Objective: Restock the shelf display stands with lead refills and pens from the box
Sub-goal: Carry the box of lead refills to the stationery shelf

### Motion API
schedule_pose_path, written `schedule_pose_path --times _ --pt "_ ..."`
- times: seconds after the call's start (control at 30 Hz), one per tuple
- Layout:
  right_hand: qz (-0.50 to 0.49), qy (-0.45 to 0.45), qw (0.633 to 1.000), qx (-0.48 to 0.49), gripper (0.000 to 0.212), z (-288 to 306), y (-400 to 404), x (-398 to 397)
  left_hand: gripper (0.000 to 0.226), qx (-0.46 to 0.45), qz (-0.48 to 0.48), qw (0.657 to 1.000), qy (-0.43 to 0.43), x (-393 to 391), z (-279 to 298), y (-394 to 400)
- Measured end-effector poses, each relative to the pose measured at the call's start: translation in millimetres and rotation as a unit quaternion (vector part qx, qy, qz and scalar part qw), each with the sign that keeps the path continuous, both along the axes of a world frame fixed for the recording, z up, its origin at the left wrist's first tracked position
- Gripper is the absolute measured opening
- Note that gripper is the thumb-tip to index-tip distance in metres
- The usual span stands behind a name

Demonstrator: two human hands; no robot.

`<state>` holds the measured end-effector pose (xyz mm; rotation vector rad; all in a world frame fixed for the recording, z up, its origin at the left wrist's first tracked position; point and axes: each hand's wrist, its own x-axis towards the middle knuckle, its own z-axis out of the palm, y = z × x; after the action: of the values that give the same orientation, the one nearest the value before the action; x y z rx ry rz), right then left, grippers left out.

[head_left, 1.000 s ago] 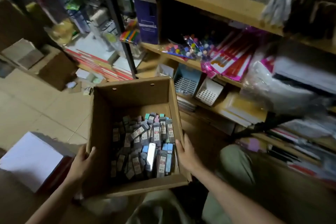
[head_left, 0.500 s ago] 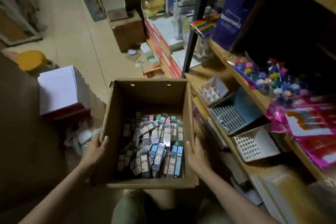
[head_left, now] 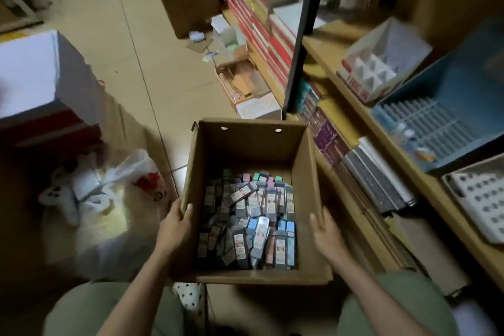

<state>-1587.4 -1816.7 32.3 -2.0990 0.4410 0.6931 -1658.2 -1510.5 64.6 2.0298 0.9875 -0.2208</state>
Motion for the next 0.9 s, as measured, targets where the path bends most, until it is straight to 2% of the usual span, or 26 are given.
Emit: schedule_pose_path --times 0.2,0.33,0.5,0.7,0.9 --pt "0.004 -0.02 1.0 0.001 0.055 -102.6 -19.3 9.7 0.032 0.021 -0.016 1.0 -0.005 -0.8 -116.7 -24.1" --pt "0.011 -0.041 0.999 -0.005 0.05 -143.0 -24.3 4.9 0.037 0.031 -0.029 0.999 -0.019 -6.1 -161.6 -28.4" --pt "-0.008 -0.064 0.998 0.005 0.045 -156.7 -31.8 -22.6 0.034 0.013 -0.033 0.999 -0.034 -27.3 -180.2 -32.4" --pt "-0.03 -0.067 0.997 0.008 0.048 -159.3 -59.9 -48.9 0.03 0.006 -0.044 0.997 -0.071 -47.0 -186.4 -56.7" --pt "-0.002 -0.104 0.995 0.001 0.044 -153.5 -71.3 -40.9 0.036 -0.09 0.012 0.99 -0.107 -71.5 -196.3 -72.4"
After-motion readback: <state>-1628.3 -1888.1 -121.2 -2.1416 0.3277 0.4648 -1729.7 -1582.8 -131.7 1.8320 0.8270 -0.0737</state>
